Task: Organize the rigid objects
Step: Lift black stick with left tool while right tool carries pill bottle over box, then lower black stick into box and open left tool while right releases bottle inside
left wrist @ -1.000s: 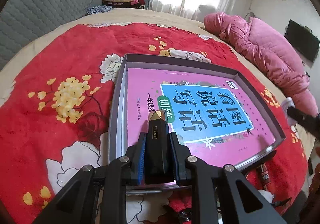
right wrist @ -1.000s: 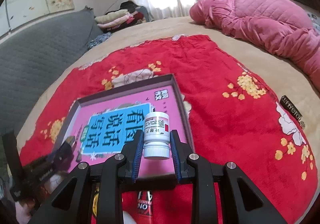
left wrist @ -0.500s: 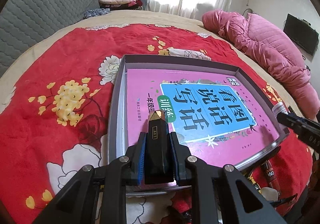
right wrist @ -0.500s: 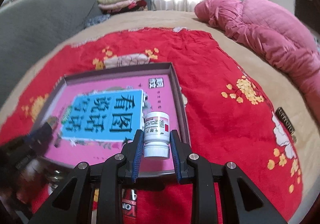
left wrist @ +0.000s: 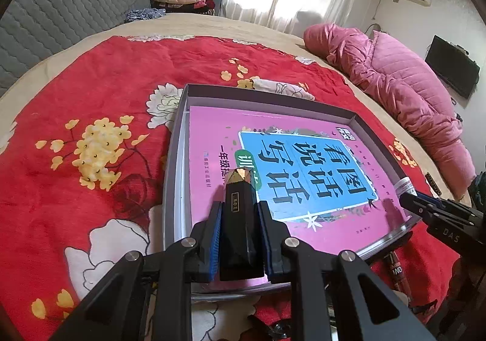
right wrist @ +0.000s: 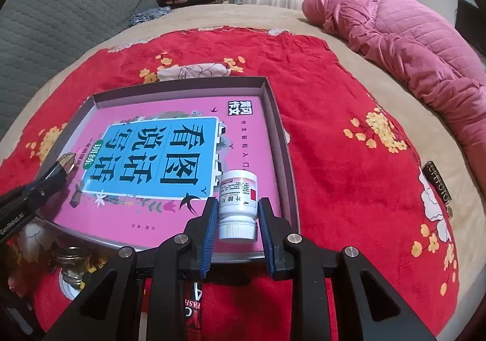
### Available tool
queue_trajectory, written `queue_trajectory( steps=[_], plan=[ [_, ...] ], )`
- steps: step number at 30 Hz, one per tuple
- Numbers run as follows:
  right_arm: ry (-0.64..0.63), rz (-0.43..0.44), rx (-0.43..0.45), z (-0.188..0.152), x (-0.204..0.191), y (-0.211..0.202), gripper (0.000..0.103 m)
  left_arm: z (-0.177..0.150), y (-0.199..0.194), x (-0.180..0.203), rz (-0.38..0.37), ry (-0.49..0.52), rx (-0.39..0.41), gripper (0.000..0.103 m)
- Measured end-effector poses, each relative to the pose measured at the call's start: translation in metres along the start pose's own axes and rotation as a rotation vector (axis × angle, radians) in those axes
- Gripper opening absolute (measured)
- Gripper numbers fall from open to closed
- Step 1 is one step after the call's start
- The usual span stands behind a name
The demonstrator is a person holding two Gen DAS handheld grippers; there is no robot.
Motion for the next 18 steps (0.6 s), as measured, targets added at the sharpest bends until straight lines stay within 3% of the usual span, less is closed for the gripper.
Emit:
queue_trajectory(
  steps=[10, 18],
  plan=[
    [-0.005, -0.022, -0.054, -0.006, 0.004, 0.008, 0.027, 0.002, -0.001, -0.004, -0.035, -0.029, -0.004, 0.023],
    [-0.028, -0.041, -0.063, -0.006, 0.002, 0.010, 0.027, -0.005, 0.003, 0.006, 0.047, 0.053, 0.017, 0.023]
  ],
)
Point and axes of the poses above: each gripper's, at about its wrist camera, not at the fingertips, and y roughly the way its jaws point, x to its right, z to its top, the point moved 2 cm from there along y, roughly the way its jaws point, and after that the axes turned 15 degrees about -y, right-handed, at the moved point
